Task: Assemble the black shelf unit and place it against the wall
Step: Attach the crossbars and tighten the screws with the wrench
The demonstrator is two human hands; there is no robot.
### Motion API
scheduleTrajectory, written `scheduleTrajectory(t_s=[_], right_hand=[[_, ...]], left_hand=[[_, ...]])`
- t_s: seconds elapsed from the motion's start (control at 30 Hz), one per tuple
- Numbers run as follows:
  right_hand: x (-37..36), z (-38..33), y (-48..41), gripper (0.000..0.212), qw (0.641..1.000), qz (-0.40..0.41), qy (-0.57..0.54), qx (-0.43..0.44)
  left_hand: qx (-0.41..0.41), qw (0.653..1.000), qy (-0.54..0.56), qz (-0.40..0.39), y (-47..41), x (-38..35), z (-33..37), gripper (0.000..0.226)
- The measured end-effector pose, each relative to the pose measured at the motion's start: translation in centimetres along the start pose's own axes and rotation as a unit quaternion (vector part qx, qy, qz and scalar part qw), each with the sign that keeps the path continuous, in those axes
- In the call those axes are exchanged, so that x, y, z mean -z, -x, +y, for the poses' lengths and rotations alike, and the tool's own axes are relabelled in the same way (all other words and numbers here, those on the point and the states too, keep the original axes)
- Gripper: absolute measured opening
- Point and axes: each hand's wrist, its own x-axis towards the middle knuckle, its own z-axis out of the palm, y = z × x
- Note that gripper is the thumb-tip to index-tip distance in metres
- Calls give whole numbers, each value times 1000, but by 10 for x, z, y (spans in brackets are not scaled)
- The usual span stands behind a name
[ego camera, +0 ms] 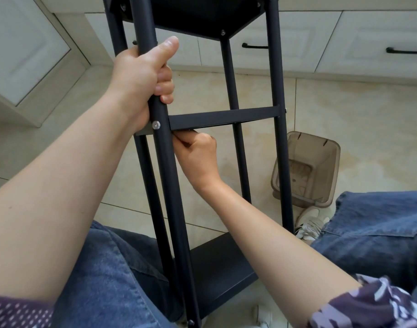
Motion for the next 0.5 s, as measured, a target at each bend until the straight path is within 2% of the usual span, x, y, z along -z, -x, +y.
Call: scheduleTrajectory(t_s=[0.1, 0.27, 0.37, 0.5], right_hand=[[10, -2, 2, 23, 1000, -22, 8, -17], [26, -9, 7, 35, 982, -133, 18, -132], [34, -16, 11, 28, 975, -154, 18, -161], [37, -22, 13, 25, 976, -154, 21, -154]], left_hand=[[-1, 1000, 2, -3, 1, 0, 0, 35], [-2, 1000, 2, -4, 2, -1, 1, 35], [-1, 1000, 3, -4, 2, -1, 1, 35], [0, 1000, 3, -2, 2, -2, 2, 37]])
